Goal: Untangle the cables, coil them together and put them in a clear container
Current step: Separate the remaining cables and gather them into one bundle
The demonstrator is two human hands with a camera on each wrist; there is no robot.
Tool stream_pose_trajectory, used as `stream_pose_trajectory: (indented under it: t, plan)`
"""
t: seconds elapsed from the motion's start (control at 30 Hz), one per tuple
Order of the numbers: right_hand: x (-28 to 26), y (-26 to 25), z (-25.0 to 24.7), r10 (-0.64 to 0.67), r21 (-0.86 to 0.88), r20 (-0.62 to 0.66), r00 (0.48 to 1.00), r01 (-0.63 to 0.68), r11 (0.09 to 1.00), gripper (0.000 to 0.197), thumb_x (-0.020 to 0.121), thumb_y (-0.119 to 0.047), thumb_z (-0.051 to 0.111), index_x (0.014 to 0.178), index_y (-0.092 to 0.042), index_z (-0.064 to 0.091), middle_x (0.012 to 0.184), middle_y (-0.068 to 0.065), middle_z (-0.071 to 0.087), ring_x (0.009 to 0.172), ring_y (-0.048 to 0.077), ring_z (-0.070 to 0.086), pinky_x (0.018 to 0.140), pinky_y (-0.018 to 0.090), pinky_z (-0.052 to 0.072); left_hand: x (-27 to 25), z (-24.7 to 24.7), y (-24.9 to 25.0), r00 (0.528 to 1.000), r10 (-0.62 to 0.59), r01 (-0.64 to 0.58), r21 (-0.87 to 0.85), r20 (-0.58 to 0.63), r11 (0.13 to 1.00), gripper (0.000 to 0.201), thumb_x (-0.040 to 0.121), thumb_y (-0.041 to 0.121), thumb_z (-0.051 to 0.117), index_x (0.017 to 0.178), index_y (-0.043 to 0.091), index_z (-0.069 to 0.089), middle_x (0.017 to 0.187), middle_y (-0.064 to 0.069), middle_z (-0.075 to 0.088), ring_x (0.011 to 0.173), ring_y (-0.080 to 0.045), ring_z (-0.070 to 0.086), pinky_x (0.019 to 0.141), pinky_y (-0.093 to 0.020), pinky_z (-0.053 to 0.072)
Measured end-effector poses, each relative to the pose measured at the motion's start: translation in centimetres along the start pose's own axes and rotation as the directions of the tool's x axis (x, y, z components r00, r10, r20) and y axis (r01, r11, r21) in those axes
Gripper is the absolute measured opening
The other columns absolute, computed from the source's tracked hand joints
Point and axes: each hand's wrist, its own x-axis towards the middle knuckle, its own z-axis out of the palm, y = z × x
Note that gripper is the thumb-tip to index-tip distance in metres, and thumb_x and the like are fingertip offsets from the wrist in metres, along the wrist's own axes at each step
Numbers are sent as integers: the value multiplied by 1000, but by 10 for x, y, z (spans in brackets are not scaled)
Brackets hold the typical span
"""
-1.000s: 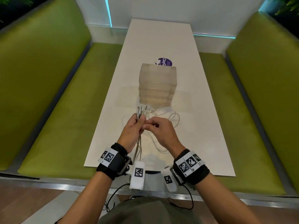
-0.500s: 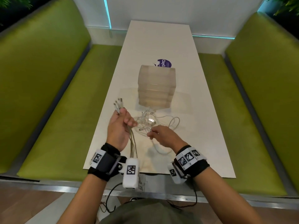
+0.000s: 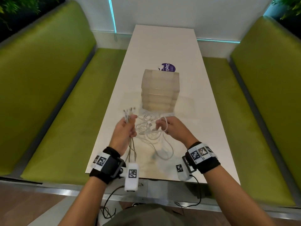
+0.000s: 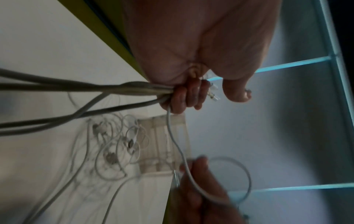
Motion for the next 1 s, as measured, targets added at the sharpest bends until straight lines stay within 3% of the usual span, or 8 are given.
stream_pose_trajectory:
  t: [0.07,0.2,0.33,0.47,0.6,0.73,0.9,1.0]
  plan:
    - [0,-9,7,-29,-125,36,999,33,992,32,95,-24,53,75,-5,70,51,-17,57,48,-4,49,52,10,34,-6,14,-5,995,-14,5,90,99,996,36,84,38,58,101,6,60,51,13,37,47,-7,27,48,-22,24]
    - [0,-13,12,-24,-366,123,992,68,928,30,95,-25,48,79,-12,70,73,-2,63,56,6,47,60,29,38,-10,29,-6,986,-4,-21,144,167,989,17,87,18,63,101,8,66,55,6,57,42,-6,31,42,-17,26]
    - [-1,-12,11,-4,-447,139,990,67,892,30,95,-29,47,75,-16,66,59,-8,50,52,6,42,56,30,34,-8,28,-6,987,-73,52,147,142,988,17,88,13,64,102,5,65,51,9,49,45,-8,26,42,-18,25]
    - [1,-9,9,-24,-328,72,997,46,943,34,91,-28,58,58,-21,51,55,-5,49,52,13,43,54,30,32,-4,26,-7,996,-93,88,188,16,978,13,94,13,54,88,5,62,47,9,29,45,-10,21,43,-23,22]
    - [6,5,-1,17,-246,59,998,-2,969,12,88,-23,64,89,-13,70,86,-1,68,71,12,56,70,31,44,-5,15,-1,999,-18,21,139,-27,990,23,98,12,44,78,8,55,45,10,27,42,-9,20,43,-22,20]
    - [13,28,-6,81,-245,2,997,-78,966,15,91,-21,59,92,-9,69,87,-1,62,62,3,49,71,32,42,-6,2,7,999,34,-29,115,-42,993,26,99,10,43,74,9,52,45,11,26,41,-8,20,42,-22,20]
    - [24,41,-3,103,-355,-65,993,-120,927,19,93,-23,54,91,-11,69,89,6,60,86,24,57,75,36,41,-16,1,15,994,100,-98,37,-45,994,26,99,9,43,73,9,49,45,12,26,40,-6,21,41,-20,22]
    - [25,36,-2,58,-291,-89,994,-82,953,17,91,-18,57,94,-9,71,94,10,63,89,27,60,79,43,49,-15,-1,16,985,147,-145,28,-88,989,25,98,9,44,74,10,51,45,12,28,40,-6,23,41,-19,24]
